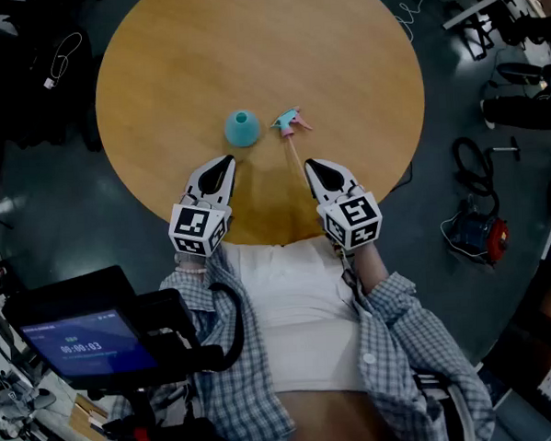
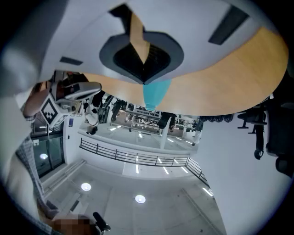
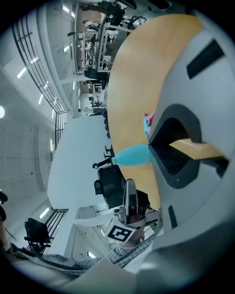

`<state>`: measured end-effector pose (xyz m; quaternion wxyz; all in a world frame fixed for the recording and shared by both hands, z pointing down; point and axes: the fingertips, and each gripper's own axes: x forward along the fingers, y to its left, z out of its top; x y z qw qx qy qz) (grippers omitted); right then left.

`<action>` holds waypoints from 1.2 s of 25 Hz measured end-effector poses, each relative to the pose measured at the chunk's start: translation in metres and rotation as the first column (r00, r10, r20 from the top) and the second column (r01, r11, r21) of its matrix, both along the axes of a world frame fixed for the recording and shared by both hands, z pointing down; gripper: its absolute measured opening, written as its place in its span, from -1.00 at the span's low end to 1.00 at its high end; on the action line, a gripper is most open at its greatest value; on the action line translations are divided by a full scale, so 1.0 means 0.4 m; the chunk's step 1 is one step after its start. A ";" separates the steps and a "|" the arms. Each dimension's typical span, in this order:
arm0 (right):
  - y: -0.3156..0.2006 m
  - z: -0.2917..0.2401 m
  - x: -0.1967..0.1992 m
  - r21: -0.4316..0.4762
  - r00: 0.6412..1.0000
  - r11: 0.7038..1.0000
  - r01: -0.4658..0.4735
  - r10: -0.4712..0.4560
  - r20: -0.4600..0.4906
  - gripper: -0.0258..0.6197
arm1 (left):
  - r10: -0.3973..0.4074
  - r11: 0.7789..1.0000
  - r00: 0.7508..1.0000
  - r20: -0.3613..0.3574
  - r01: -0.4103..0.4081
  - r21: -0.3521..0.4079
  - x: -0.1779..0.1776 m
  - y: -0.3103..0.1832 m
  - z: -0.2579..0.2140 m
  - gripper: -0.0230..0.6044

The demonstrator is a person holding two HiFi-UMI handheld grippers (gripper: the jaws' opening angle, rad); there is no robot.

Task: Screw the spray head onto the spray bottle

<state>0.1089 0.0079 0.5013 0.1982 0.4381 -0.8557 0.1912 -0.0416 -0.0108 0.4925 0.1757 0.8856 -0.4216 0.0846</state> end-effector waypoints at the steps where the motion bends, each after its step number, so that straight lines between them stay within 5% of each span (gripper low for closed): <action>1: 0.002 0.000 -0.001 0.000 1.000 1.000 0.001 -0.001 -0.001 -0.94 | -0.012 1.000 1.000 -0.008 0.012 0.004 -0.005 -0.005 -0.003 -0.91; 7: 0.011 0.000 0.000 -0.007 1.000 1.000 0.001 -0.001 -0.003 -0.94 | -0.010 1.000 1.000 0.005 0.010 0.023 -0.008 -0.014 -0.007 -0.91; 15: 0.017 -0.012 0.008 -0.017 1.000 1.000 0.005 -0.005 -0.006 -0.94 | 0.007 1.000 0.998 0.068 -0.008 0.019 0.016 -0.037 0.006 0.16; 18: 0.027 -0.018 0.012 -0.025 1.000 1.000 -0.001 0.000 -0.008 -0.94 | 0.015 1.000 0.997 0.073 -0.016 0.011 0.027 -0.043 0.012 0.40; 30: -0.047 0.051 0.000 -0.073 0.999 0.997 -0.024 0.021 -0.035 -0.94 | 0.074 0.997 0.990 0.122 -0.069 -0.047 0.055 -0.191 0.149 0.49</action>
